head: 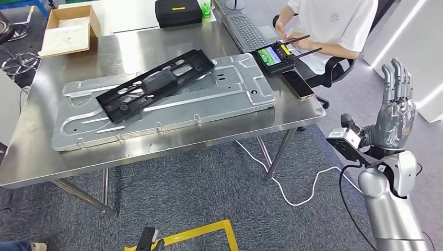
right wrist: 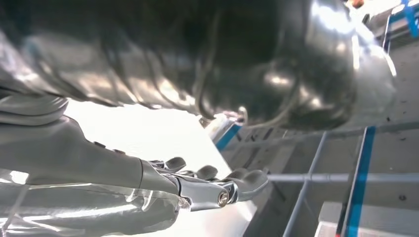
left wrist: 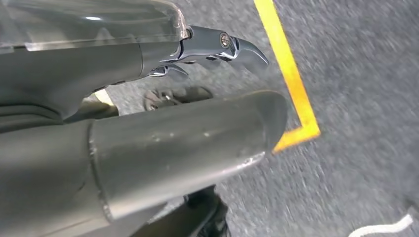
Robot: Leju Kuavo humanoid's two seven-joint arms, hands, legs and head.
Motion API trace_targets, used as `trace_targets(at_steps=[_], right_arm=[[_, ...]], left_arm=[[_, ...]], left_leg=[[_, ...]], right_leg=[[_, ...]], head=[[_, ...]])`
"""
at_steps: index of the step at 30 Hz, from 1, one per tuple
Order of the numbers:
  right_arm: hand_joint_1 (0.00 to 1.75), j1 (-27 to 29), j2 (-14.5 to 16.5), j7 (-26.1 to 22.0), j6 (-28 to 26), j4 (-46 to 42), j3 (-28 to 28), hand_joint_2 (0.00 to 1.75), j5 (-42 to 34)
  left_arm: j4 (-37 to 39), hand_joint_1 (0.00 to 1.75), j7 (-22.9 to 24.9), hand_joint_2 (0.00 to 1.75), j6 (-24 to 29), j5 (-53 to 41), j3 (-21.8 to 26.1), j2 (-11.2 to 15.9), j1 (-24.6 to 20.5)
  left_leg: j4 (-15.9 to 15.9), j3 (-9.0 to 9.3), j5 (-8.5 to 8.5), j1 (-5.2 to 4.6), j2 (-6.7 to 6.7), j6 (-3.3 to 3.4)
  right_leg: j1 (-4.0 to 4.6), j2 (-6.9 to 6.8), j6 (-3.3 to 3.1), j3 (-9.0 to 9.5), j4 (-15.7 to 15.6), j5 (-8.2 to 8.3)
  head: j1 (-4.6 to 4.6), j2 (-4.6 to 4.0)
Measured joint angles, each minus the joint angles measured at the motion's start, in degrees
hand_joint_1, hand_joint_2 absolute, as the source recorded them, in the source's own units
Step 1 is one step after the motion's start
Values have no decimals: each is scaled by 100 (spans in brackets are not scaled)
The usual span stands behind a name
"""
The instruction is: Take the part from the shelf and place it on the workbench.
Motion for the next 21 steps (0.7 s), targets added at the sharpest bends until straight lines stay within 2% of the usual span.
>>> trace_targets(at_steps=[1,3,4,5,6,7,8,9,10,11,12,14,15,16,18,19,20,21], right_arm=[[0,29,-6,-19,-13,-62,-33,0,-35],[0,97,-10,-56,-32,-189,-73,0,-97],[0,154,-6,-74,-33,-253,-80,0,-121],[0,226,-2,-88,-34,-318,-86,0,-137],[0,299,0,-102,-36,-387,-93,0,-150],[0,361,2,-115,-41,-463,-98,0,-159],[0,405,3,-127,-49,-545,-100,0,-163],[0,436,5,-142,-62,-631,-101,0,-165],[0,465,9,-157,-79,-717,-102,0,-166],[0,494,16,-170,-98,-799,-103,0,-171],[0,530,25,-180,-118,-874,-105,0,-181],[0,611,40,-194,-150,-1011,-118,0,-207],[0,643,45,-204,-163,-1075,-126,0,-224],[0,666,52,-216,-177,-1134,-132,0,-244],[0,724,83,-260,-210,-1233,-137,0,-306],[0,781,108,-289,-229,-1276,-137,0,-344],[0,857,140,-321,-249,-1320,-137,0,-377],[0,940,172,-357,-270,-1365,-137,0,-405]], left_arm=[[0,0,64,0,13,-21,-3,2,11],[0,0,155,0,21,-53,-8,15,62],[0,0,181,0,23,-63,-10,25,95],[0,0,201,0,26,-68,-12,38,127],[0,0,217,0,28,-73,-17,49,153],[0,0,232,0,29,-79,-25,56,170],[0,0,243,0,29,-85,-33,60,178],[-1,0,250,0,27,-92,-42,62,179],[-1,0,250,0,24,-97,-48,64,172],[-1,0,245,0,18,-102,-54,68,164],[-1,0,240,0,11,-104,-59,71,153],[0,0,233,0,1,-104,-73,73,134],[0,0,233,0,-2,-102,-80,73,125],[0,0,234,0,-3,-98,-84,73,120],[0,0,235,0,-6,-87,-88,75,129],[0,0,238,0,-7,-84,-89,80,146],[0,0,241,0,-8,-83,-89,86,171],[0,0,246,0,-4,-85,-90,95,200]], left_leg=[[-43,13,30,13,80,23],[-75,21,48,14,240,52],[-73,16,44,7,324,56],[-69,12,36,3,405,55],[-65,10,27,2,486,52],[-58,10,14,2,563,42],[-46,15,-4,2,634,28],[-28,20,-27,-7,698,6],[-5,25,-54,-21,752,-23],[12,32,-77,-35,797,-55],[20,41,-96,-50,841,-88],[24,63,-131,-53,925,-144],[66,61,-183,-43,882,-174],[194,19,-287,-28,778,-199],[800,-232,-647,-1,475,-231],[1211,-420,-830,5,386,-235],[1546,-580,-941,6,344,-236],[1711,-665,-944,6,327,-230]], right_leg=[[10,-159,24,-66,130,-94],[21,-504,66,-345,726,-446],[15,-570,89,-521,1101,-616],[6,-598,108,-645,1378,-708],[-3,-613,122,-678,1475,-699],[-9,-637,130,-584,1329,-582],[-14,-695,130,-379,979,-402],[-1,-813,116,-152,575,-266],[17,-911,87,34,237,-160],[38,-977,48,140,40,-121],[62,-994,7,163,-19,-134],[64,-868,-66,149,-13,-121],[53,-809,-100,150,-24,-113],[38,-753,-140,153,-37,-102],[30,-642,-198,153,-49,-89],[39,-578,-213,149,-46,-88],[48,-507,-218,147,-41,-89],[58,-430,-219,146,-34,-89]], head=[[8,0],[23,0],[25,0],[26,0],[25,0],[26,0],[26,0],[26,0],[25,0],[24,0],[23,0],[21,0],[20,0],[19,0],[19,0],[19,0],[20,0],[19,0]])
